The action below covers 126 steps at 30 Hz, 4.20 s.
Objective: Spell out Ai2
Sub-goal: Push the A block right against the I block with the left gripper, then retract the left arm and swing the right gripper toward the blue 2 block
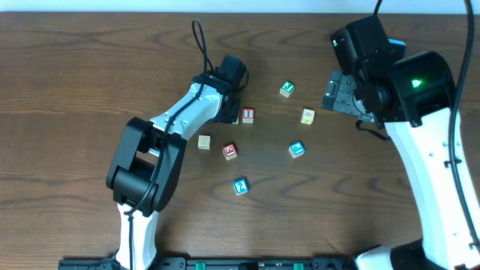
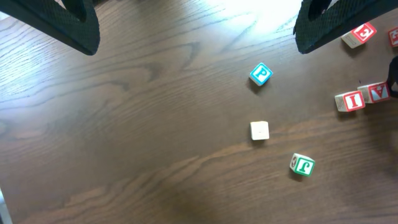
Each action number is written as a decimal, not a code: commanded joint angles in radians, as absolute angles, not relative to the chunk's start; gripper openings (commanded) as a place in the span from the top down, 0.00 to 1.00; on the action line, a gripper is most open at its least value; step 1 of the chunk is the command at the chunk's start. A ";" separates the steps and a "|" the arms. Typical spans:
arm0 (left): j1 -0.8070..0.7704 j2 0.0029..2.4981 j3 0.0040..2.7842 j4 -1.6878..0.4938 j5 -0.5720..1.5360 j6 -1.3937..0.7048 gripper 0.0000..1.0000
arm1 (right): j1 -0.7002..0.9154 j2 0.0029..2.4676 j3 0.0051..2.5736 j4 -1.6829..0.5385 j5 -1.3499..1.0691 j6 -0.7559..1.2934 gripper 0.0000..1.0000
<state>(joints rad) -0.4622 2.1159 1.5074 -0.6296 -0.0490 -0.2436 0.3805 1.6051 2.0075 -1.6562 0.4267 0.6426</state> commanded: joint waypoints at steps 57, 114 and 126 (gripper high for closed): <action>-0.465 2.129 1.525 -0.616 0.001 -0.296 0.64 | 0.373 1.599 2.016 -1.653 0.437 0.635 0.01; -0.506 0.942 1.553 -1.343 -0.193 -0.520 0.04 | 0.433 1.353 1.908 -1.624 -0.137 0.078 0.01; -0.505 0.796 1.553 -1.474 -0.250 -0.517 0.05 | 0.830 1.291 1.446 -1.449 0.130 0.361 0.04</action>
